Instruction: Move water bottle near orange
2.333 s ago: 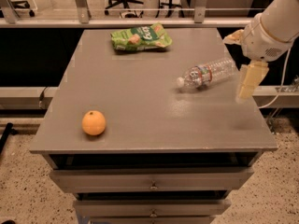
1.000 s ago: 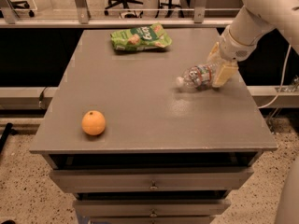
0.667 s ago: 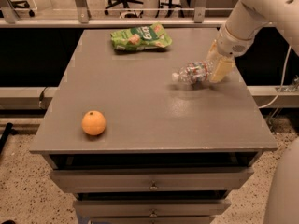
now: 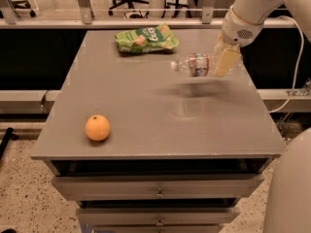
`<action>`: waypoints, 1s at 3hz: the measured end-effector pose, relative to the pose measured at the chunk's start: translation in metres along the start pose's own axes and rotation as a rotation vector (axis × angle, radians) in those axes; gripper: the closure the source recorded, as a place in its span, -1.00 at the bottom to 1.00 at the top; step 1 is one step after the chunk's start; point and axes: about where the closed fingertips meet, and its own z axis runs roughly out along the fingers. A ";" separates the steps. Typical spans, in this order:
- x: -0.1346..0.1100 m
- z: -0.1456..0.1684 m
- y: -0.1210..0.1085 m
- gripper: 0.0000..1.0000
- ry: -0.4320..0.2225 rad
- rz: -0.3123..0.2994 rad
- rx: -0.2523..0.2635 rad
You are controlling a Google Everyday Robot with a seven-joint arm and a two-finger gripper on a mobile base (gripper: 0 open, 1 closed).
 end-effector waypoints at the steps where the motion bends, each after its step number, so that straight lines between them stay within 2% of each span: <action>1: -0.004 0.005 -0.002 1.00 -0.004 -0.008 0.003; 2: -0.055 0.012 0.009 1.00 -0.022 -0.029 -0.009; 3: -0.112 0.018 0.039 1.00 -0.050 -0.016 -0.045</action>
Offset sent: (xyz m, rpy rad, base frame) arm -0.0108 0.0905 0.0024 0.0156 0.0184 0.0470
